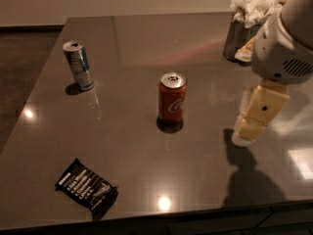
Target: Move rxbar chocolate near coke can
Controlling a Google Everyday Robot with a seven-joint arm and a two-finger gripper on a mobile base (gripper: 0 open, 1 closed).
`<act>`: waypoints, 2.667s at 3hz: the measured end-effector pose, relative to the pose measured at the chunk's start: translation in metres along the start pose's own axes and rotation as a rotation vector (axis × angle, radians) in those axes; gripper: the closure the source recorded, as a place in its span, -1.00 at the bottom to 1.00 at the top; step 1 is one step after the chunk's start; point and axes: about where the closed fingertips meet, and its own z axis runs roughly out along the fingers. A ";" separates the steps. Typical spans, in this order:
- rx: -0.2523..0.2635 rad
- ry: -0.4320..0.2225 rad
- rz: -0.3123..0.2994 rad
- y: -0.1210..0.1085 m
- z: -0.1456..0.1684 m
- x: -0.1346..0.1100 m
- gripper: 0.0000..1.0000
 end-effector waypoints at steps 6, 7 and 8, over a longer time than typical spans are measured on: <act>-0.143 -0.173 0.031 0.126 0.128 -0.169 -1.00; -0.158 -0.194 0.022 0.138 0.146 -0.178 -1.00; -0.162 -0.194 -0.003 0.148 0.161 -0.184 -1.00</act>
Offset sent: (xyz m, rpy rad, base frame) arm -0.0378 0.1580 -0.0613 0.1161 0.0595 0.0026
